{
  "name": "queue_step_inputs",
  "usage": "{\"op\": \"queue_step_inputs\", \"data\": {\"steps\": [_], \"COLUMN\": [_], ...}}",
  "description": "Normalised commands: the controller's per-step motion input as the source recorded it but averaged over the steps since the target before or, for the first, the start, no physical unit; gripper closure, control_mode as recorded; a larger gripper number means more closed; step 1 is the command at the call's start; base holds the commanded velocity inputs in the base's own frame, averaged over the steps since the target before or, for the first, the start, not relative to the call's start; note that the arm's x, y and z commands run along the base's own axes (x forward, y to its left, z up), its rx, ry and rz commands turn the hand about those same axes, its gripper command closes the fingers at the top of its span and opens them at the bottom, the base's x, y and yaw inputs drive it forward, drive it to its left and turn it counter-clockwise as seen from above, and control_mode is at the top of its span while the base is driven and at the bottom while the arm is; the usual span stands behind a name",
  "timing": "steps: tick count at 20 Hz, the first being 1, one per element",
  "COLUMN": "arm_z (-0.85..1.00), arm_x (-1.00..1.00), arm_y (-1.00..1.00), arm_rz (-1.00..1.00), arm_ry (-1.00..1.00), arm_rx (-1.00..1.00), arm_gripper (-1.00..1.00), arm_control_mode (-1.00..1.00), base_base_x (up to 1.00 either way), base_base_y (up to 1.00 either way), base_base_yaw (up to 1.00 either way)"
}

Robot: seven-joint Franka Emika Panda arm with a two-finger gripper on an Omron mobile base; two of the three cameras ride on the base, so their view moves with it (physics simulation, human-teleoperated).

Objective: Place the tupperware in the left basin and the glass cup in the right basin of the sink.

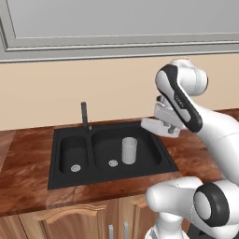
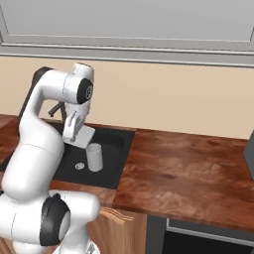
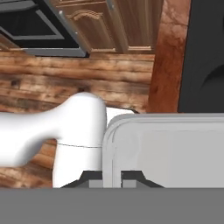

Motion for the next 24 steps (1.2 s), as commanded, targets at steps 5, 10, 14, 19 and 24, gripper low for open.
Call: {"op": "queue_step_inputs", "data": {"steps": [5,10,14,19,24], "arm_z": [0.0,0.0,0.0,-0.01,-0.02], "arm_x": [-0.2,-0.17,-0.15,-0.09,-0.1], "arm_y": [0.38,0.38,0.37,0.36,0.41], "arm_rz": [0.02,0.0,0.0,0.0,0.0], "arm_ry": [0.01,0.06,0.1,0.16,0.11], "arm_rx": [0.08,0.07,0.07,0.05,0.04], "arm_gripper": [1.0,1.0,1.0,1.0,1.0], "arm_control_mode": [-1.0,-1.0,-1.0,-1.0,-1.0], "base_base_x": [0.0,0.0,0.0,0.0,0.0], "base_base_y": [0.0,0.0,0.0,0.0,0.0], "base_base_yaw": [0.0,0.0,0.0,0.0,0.0]}}
